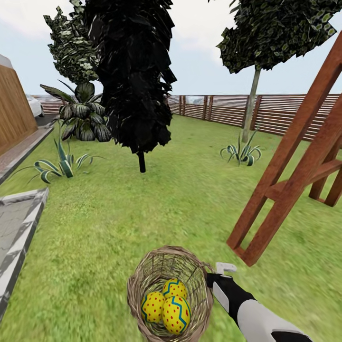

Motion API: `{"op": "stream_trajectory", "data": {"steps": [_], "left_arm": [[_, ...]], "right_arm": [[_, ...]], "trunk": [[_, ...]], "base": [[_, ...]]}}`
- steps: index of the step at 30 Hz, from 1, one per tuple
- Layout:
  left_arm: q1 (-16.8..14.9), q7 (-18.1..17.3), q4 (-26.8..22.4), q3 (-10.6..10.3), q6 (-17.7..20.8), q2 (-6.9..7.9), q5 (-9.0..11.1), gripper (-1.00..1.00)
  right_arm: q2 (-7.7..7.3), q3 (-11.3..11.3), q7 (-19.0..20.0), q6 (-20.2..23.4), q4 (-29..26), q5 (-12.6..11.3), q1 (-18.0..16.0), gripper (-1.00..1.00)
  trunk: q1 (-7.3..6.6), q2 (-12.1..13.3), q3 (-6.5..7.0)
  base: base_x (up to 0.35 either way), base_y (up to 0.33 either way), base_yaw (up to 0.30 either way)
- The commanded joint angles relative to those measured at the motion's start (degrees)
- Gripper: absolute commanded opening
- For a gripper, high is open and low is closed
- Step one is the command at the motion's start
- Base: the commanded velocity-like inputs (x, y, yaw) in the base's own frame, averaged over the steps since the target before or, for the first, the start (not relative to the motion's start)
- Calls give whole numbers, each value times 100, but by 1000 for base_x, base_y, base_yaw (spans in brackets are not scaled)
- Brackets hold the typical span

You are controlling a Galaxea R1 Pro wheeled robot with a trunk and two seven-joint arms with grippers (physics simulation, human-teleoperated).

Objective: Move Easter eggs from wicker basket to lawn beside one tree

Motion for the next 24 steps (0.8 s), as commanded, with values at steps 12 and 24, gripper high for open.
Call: {"op": "stream_trajectory", "data": {"steps": [12, 24], "left_arm": [[2, -27, -18, 14, 27, -2, 29, 100], [4, -27, -10, 14, 27, -2, 21, 100]], "right_arm": [[6, -53, 2, 18, -14, -30, -2, -100], [6, -53, -1, 18, -14, -23, -2, -100]], "trunk": [[4, -3, -5], [4, -3, -5]], "base": [[331, 144, 0], [331, 144, 0]]}}
